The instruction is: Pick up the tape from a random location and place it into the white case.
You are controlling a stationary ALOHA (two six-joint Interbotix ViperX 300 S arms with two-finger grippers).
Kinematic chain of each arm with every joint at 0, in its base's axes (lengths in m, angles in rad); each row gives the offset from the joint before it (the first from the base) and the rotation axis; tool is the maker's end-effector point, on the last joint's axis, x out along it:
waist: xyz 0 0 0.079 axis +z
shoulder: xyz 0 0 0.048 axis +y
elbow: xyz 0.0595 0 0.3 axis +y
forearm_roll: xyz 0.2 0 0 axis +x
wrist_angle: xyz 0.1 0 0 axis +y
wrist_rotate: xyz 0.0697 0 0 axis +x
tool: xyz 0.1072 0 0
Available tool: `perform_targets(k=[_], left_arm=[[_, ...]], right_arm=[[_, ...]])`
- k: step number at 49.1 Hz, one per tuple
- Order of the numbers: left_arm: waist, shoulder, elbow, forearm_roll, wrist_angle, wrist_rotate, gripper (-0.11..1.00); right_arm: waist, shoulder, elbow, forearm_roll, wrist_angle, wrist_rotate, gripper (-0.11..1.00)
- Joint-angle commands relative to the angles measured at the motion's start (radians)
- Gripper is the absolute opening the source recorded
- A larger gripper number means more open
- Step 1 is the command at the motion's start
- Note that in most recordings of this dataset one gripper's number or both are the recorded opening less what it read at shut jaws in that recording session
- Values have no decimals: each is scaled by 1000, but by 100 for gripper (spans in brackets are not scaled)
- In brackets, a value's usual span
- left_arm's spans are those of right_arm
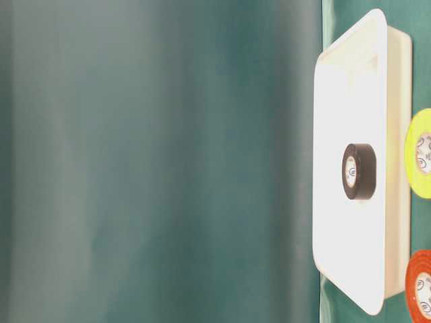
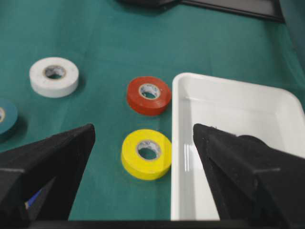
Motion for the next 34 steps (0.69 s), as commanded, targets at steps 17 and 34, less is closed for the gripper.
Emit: perform_targets(k=[17, 34], left_arm=[[-15, -66, 155, -5, -166, -2, 97], [-15, -77, 186, -5, -184, -5, 96]], right_arm=[[0, 5, -26, 3, -2, 3, 93], [0, 5, -26, 3, 8, 3, 93]])
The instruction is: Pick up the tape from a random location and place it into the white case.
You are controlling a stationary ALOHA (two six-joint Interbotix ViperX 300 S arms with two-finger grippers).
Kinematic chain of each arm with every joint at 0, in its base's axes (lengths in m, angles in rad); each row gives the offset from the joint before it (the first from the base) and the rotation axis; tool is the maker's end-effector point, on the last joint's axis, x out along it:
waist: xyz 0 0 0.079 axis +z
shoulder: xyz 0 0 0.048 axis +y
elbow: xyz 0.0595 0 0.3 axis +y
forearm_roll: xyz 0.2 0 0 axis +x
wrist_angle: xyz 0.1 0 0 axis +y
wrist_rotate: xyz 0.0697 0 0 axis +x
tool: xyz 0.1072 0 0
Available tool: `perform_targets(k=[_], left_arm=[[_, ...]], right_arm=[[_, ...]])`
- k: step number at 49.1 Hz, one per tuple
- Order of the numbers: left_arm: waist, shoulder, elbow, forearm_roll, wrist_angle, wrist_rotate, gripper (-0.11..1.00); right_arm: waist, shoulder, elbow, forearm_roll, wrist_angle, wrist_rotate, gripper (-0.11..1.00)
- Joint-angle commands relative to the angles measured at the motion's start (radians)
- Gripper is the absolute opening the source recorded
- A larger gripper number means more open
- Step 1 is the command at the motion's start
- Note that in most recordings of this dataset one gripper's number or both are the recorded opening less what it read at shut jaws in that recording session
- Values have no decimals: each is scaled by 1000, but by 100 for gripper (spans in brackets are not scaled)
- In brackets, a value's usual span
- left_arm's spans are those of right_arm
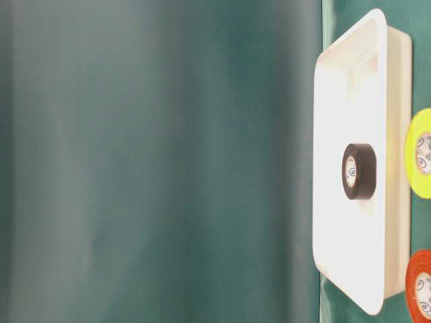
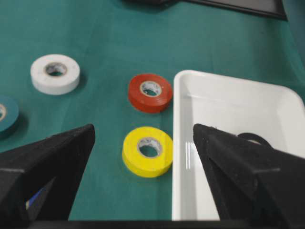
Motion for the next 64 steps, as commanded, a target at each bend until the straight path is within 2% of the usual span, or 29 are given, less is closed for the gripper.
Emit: perform_targets(k=[1, 41, 52, 64], left_arm=[[-3, 0, -12, -2, -9, 0, 96], [-3, 0, -14, -3, -14, -2, 96], [-3, 0, -14, -3, -14, -3, 96], [-3, 0, -14, -6, -12, -9, 96]], right_arm=[[0, 5, -26, 3, -3, 3, 93], [-2, 14, -31, 5, -2, 5, 93], [-40, 12, -41, 3, 3, 2, 93], [-43, 17, -41, 3, 3, 3, 93]])
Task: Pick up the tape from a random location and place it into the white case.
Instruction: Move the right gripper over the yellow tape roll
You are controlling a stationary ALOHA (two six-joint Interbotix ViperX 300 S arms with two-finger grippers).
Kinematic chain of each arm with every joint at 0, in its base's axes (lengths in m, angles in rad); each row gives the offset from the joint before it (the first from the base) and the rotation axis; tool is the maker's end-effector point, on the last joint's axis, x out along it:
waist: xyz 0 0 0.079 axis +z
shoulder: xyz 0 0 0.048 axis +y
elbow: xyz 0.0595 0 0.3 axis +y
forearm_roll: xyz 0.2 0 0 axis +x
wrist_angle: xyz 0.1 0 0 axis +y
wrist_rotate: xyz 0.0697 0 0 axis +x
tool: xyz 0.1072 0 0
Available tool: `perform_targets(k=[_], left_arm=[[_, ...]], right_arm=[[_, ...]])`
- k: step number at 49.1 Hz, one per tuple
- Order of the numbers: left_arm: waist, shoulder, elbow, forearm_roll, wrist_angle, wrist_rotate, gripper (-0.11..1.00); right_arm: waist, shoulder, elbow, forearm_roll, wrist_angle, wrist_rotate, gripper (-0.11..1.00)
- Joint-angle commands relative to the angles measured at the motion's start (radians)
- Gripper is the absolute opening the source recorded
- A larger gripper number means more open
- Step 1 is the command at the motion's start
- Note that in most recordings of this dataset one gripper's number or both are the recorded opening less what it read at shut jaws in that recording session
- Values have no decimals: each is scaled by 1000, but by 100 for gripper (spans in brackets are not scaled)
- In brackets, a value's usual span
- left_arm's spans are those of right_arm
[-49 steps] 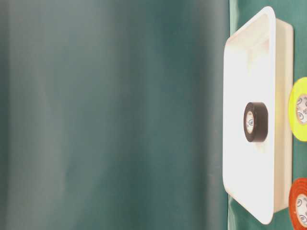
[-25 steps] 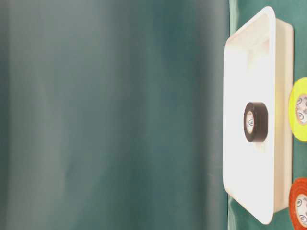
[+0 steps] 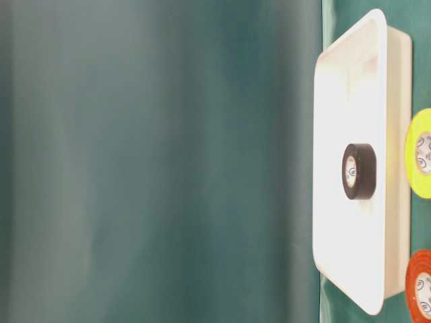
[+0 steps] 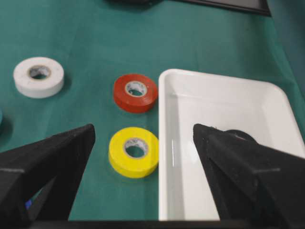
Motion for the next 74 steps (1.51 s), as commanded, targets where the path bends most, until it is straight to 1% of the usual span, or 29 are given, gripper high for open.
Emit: perform_targets(k=[1, 9, 16, 28, 47, 58, 62, 68, 74], left_arm=[[-2, 2, -14, -3, -8, -2, 96], [-2, 2, -14, -3, -9, -2, 96], [-2, 2, -14, -3, -9, -2, 96], [-2, 8, -14, -3, -8, -8, 96], [-2, 11, -14, -3, -8, -15, 96], [-2, 11, -14, -3, -3, -15, 96], [-2, 11, -14, -3, -3, -15, 96], [-2, 11, -14, -3, 0, -15, 96], [-2, 11, -12, -3, 2, -15, 96]], right_arm=[[-2, 8, -26, 3, -6, 2, 93], [0, 32, -32, 3, -26, 3, 93], [-2, 94, -63, 6, -57, 3, 93], [-2, 268, -187, 6, -81, 2, 93], [-2, 546, -426, 3, -92, -5, 93], [-2, 661, -541, 3, -87, -5, 93], [-2, 678, -560, 3, -77, -2, 93], [-2, 681, -563, 6, -52, 3, 93], [0, 683, -566, 17, 0, 15, 93]])
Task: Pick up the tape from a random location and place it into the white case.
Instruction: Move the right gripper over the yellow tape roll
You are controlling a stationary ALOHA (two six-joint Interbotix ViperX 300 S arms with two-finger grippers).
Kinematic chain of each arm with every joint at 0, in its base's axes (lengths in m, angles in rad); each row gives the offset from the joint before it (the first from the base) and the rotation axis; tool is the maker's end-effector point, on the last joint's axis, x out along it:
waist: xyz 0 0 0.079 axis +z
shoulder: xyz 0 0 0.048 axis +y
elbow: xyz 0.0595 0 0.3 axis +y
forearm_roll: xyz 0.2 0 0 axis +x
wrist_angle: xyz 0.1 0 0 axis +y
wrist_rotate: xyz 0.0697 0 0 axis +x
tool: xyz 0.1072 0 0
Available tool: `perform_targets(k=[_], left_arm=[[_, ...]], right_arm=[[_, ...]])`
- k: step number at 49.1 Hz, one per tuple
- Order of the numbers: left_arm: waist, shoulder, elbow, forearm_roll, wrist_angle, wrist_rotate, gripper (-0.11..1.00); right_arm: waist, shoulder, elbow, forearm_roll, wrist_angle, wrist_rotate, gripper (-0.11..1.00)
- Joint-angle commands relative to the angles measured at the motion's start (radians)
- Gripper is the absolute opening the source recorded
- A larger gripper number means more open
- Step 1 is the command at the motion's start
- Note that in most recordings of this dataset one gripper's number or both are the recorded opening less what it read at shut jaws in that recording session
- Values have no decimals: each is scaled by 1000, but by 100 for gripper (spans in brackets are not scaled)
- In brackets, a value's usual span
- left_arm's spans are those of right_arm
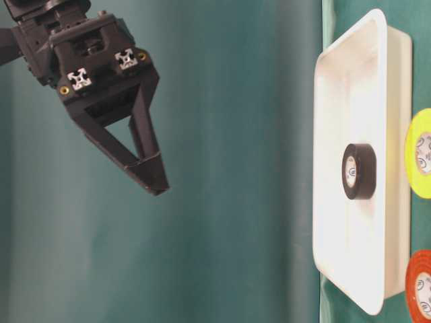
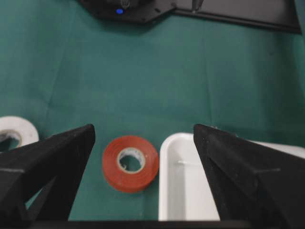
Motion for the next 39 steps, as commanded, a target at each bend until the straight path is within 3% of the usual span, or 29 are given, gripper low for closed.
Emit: perform_targets(k=[1, 9, 39], left_arm=[[-2, 3, -12, -2, -3, 0, 96], [-2, 3, -12, -2, -3, 0, 96], [-2, 5, -12, -2, -3, -9, 96]], right_arm=[[0, -9, -31, 12, 35, 12, 93], [3, 6, -60, 12, 163, 52, 93], [14, 138, -282, 12, 692, 72, 93]])
